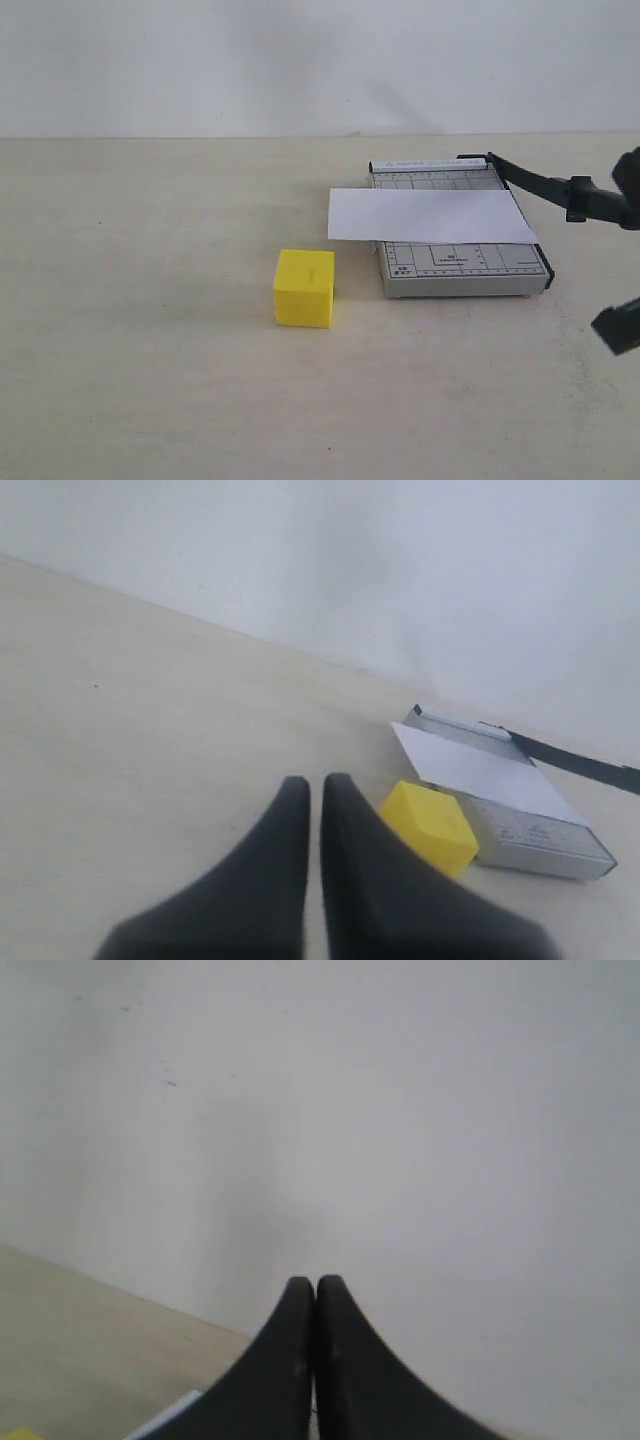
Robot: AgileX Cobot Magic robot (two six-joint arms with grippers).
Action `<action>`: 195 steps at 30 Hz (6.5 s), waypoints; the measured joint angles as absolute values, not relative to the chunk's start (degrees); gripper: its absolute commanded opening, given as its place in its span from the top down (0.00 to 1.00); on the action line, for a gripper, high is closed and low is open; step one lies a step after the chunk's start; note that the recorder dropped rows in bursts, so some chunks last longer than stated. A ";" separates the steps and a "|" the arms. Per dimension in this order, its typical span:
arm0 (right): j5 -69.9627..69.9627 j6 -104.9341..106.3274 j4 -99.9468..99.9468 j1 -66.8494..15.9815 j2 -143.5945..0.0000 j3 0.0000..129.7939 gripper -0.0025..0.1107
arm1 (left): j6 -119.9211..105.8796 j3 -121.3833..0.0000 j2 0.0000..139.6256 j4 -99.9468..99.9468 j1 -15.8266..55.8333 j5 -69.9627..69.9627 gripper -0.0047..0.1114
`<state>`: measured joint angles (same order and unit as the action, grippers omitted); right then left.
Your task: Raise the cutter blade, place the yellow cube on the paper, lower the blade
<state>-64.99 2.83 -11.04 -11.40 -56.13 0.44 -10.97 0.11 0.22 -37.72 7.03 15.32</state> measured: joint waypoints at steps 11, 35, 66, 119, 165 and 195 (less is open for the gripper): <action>-40.12 18.77 27.50 -11.40 -56.13 4.62 0.98 | -10.97 0.11 0.22 -42.64 7.03 11.10 0.92; -0.80 20.31 28.35 -11.40 -6.81 2.74 0.98 | -26.24 0.11 0.22 -45.66 7.03 11.94 0.92; 1.27 22.47 28.35 -11.40 -1.67 -0.07 0.98 | -94.58 -45.28 81.02 -99.81 25.29 13.42 0.92; 3.98 21.41 28.94 -11.40 -1.67 -0.07 0.98 | -95.19 -101.16 137.89 -99.81 47.72 -15.65 0.92; 4.69 20.95 29.05 -11.40 -1.67 -0.07 0.98 | -90.71 -112.52 144.20 -99.41 49.71 -12.06 0.92; 4.48 21.43 29.05 -11.40 -1.67 -0.07 0.98 | -28.89 -46.35 102.59 -49.36 55.88 -46.88 0.92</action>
